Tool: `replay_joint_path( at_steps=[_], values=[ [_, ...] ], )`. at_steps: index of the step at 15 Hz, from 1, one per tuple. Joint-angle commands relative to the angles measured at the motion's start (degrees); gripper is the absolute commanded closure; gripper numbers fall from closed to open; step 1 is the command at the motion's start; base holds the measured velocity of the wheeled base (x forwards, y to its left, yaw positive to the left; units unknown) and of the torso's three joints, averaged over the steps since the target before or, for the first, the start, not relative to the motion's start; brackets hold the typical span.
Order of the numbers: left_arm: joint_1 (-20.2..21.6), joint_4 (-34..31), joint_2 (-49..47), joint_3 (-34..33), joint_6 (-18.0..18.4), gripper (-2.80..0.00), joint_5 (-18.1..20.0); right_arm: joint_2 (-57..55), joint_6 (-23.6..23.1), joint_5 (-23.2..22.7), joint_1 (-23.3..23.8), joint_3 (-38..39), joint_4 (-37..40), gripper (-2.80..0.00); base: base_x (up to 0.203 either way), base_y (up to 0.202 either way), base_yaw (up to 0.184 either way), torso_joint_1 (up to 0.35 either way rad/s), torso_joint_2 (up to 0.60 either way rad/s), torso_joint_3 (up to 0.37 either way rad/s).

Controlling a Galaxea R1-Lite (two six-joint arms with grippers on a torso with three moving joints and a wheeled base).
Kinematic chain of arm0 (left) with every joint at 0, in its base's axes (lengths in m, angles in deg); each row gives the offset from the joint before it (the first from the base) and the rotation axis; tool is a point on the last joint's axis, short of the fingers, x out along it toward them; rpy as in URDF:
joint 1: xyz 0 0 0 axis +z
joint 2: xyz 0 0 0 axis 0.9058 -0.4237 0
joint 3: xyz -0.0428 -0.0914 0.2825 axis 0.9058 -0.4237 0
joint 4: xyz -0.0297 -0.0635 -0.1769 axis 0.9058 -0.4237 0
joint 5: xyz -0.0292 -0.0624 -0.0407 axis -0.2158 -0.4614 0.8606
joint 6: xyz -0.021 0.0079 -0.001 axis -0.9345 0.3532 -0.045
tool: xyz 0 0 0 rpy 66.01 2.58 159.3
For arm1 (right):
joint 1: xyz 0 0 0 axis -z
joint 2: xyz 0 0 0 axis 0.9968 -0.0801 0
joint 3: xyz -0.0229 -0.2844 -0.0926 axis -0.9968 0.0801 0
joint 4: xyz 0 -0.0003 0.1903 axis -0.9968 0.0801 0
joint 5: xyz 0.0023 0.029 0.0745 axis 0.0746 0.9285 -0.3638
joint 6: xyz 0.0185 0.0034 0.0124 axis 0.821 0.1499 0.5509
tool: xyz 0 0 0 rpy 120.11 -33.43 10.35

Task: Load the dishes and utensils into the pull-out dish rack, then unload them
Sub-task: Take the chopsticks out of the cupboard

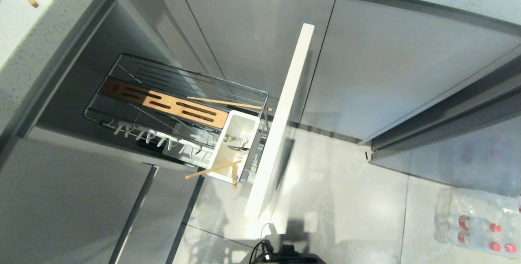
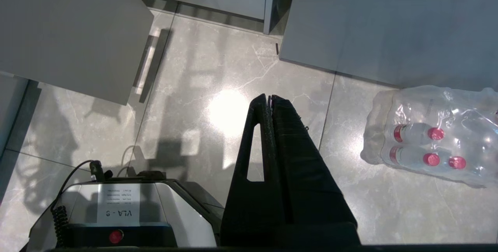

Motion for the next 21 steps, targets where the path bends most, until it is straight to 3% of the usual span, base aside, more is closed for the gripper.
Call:
replay_joint_path(
  at_steps=[1, 5, 7, 9, 12, 15, 21],
  values=[
    [4.62, -0.18, -1.04, 0.00, -0.06, 0.00, -1.78, -0.03, 0.09, 0.02, -0.02, 0.00, 0.00, 0.00, 0.000, 0.000, 0.000, 0.000, 0.00, 0.000],
    [15.67, 3.24, -7.74, -0.23, -1.31, 0.00, -5.05, -0.03, 0.06, 0.04, -0.02, 0.00, 0.00, 0.00, 0.000, 0.000, 0.000, 0.000, 0.00, 0.000],
    [17.52, 6.81, -10.88, -0.42, -3.75, 0.00, -6.57, -0.03, 0.01, 0.02, -0.02, 0.00, 0.00, 0.00, 0.000, 0.000, 0.000, 0.000, 0.00, 0.000],
    [17.72, 10.15, -14.05, -0.47, -5.44, 0.00, -10.85, -0.03, 0.09, 0.02, 0.06, 0.00, 0.00, 0.00, 0.000, 0.000, 0.000, 0.000, 0.00, 0.000],
    [17.72, 17.68, -18.84, -2.20, -8.22, 0.00, -12.12, -0.03, 0.01, 0.02, -0.01, 0.00, 0.00, 0.00, 0.000, 0.000, 0.000, 0.000, 0.00, 0.000],
    [16.83, 21.99, -20.74, -4.64, -9.57, 0.00, -11.33, -0.03, 0.01, 0.08, 0.03, 0.00, 0.00, 0.00, 0.000, 0.000, 0.000, 0.000, 0.00, 0.000],
    [15.54, 22.69, -21.71, -5.96, -10.38, 0.00, -8.02, -0.03, 0.02, 0.02, -0.02, 0.00, 0.00, 0.00, 0.000, 0.000, 0.000, 0.000, 0.00, 0.000]
  ],
)
